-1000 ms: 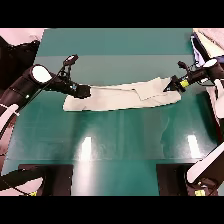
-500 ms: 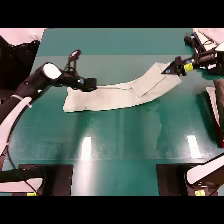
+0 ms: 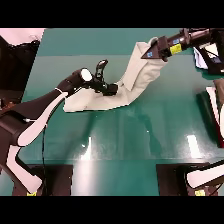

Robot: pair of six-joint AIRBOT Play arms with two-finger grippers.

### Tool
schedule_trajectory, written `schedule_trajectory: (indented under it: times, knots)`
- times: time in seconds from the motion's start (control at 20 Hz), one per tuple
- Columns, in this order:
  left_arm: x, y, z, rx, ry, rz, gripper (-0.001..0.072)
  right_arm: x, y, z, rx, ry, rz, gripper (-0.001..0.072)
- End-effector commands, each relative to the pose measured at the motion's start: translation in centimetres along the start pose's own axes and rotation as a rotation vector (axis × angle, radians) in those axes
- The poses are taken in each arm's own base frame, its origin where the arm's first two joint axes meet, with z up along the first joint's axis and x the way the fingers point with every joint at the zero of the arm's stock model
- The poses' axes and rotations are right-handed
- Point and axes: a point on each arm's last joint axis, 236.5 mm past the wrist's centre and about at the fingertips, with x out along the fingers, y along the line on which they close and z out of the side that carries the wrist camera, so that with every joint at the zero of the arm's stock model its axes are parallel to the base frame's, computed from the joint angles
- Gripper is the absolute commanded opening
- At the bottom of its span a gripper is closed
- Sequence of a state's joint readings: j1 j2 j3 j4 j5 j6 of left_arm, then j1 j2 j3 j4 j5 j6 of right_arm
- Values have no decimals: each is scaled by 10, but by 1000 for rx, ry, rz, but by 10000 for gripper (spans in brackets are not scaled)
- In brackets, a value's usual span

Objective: Fold the shirts.

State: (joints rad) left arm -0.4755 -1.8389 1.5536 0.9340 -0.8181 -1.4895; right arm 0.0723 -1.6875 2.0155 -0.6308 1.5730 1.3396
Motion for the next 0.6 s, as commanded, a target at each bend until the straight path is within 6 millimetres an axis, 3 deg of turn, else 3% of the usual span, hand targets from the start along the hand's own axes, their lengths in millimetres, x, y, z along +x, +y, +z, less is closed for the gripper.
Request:
schedule_trajectory:
  times: [0.0,0.15,0.3,0.45,0.55]
  knots:
    - [14,2,-3,0,12,6,24,25,33,-4,-52,34,36,12]
    - [11,0,-2,9,19,3,24,43,37,-10,-41,53,51,11]
    - [-12,-3,11,43,32,5,23,51,43,-6,-51,34,55,12]
    - [-67,9,39,115,-19,78,23,59,51,-2,-64,18,61,11]
    - [-120,30,58,152,-77,169,24,69,56,2,-83,-3,46,12]
